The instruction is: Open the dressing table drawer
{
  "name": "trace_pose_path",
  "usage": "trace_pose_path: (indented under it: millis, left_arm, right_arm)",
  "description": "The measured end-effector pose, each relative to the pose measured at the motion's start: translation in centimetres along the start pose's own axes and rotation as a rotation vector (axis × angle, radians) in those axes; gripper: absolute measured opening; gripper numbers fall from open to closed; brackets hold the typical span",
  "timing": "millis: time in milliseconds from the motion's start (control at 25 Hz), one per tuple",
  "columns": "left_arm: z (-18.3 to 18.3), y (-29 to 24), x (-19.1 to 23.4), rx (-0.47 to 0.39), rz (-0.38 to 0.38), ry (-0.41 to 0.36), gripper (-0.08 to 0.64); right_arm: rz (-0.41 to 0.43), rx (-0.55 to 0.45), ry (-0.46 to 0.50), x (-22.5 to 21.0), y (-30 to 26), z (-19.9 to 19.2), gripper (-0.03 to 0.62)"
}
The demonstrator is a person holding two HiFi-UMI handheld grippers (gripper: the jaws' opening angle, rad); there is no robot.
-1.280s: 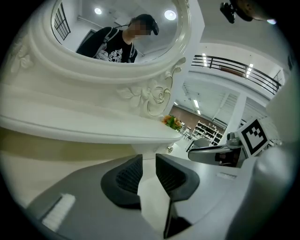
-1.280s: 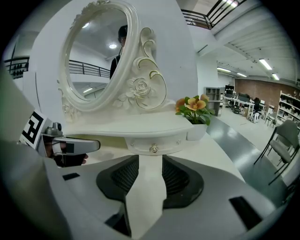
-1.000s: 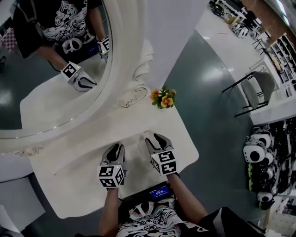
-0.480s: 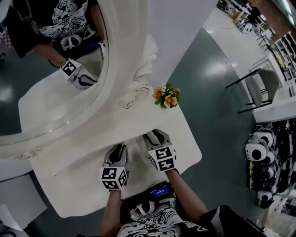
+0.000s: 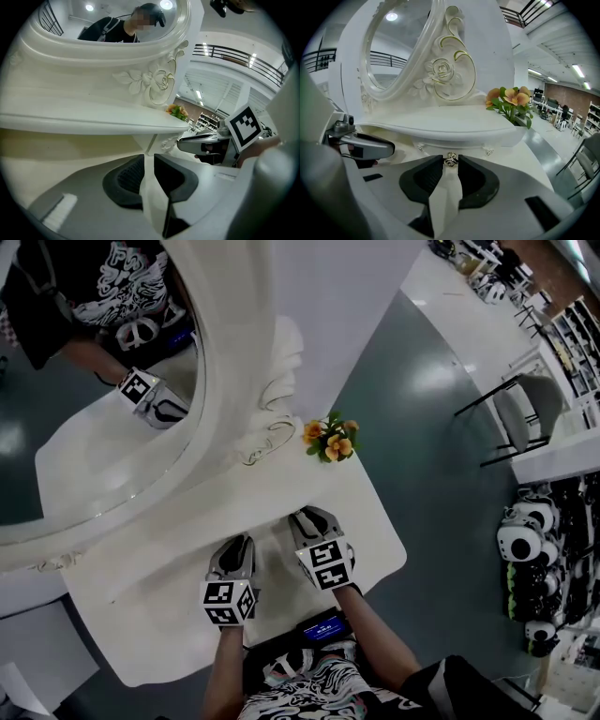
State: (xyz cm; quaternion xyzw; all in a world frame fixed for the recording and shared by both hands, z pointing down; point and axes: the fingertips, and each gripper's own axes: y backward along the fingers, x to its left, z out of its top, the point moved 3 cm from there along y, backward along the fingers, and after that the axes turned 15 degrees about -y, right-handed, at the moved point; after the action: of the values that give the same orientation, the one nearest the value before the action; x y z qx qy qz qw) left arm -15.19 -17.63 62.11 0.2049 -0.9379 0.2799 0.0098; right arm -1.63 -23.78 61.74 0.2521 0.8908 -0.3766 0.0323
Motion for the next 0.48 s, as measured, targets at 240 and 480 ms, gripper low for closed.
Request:
trace_pose_path:
  millis: [240, 480]
  left_arm:
    - [0.4, 0.1, 0.3, -0.014, 0.008, -0.001, 0.064]
    - [0.6, 0.5, 0.2, -0.014, 0.01, -0.008, 0.063]
  right_arm:
    - [-0.011, 0.005, -0.016, -0.1, 1.2, -1.2, 0.101]
    - [-0.024, 0.019, -0.038, 0.1, 2.9, -2.6, 0.101]
